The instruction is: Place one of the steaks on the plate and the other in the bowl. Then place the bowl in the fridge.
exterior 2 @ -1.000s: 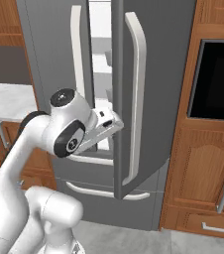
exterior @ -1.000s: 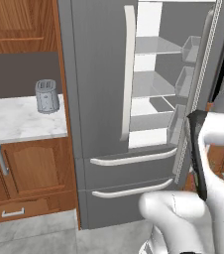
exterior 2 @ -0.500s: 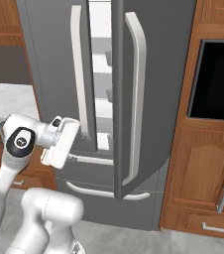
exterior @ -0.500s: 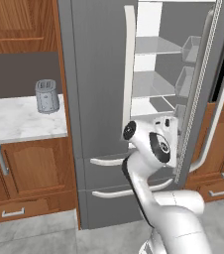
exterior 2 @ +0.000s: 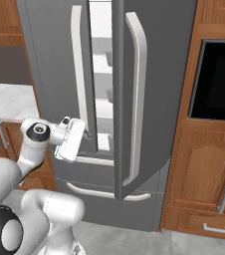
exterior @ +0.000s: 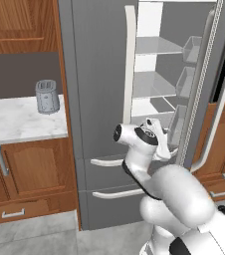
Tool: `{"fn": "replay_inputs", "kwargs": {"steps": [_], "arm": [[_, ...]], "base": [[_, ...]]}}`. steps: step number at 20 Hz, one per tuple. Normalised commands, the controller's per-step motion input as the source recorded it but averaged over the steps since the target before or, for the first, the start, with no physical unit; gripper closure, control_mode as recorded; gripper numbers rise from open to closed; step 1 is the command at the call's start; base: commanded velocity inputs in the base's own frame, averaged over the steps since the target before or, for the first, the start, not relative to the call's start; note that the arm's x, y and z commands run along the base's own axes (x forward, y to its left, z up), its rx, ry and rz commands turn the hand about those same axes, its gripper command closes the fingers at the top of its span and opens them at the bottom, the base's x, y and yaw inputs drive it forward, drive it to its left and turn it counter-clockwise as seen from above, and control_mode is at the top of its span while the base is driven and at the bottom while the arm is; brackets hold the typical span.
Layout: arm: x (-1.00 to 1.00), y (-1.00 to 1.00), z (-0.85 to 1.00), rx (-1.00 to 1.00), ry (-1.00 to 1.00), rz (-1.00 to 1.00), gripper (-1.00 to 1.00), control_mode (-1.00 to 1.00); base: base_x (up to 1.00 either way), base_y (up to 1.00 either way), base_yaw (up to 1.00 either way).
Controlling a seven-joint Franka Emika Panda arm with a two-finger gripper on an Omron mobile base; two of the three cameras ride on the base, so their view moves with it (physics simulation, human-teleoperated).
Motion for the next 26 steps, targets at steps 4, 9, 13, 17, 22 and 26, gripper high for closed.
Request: {"fn": "replay_inputs", "kwargs": {"steps": [4,9,13,17,22,26], "arm": [[0.96,-0.01,-0.21,-0.02,0.21,0.00,-1.00,-1.00],[0.63,-0.15,-0.38,0.00,0.16,0.00,-1.00,-1.00],[0.11,-0.33,-0.48,0.00,0.12,0.00,-1.00,-1.00],[0.03,-0.53,-0.14,0.00,0.03,0.00,-1.00,-1.00],[0.09,-0.53,0.00,0.00,0.04,0.00,-1.00,-1.00],[-0.14,-0.73,0.00,0.00,0.09,0.00,-1.00,-1.00]], "base": [[0.00,0.00,0.00],[0.00,0.00,0.00],[0.00,0.00,0.00],[0.00,0.00,0.00],[0.00,0.00,0.00],[0.00,0.00,0.00]]}}
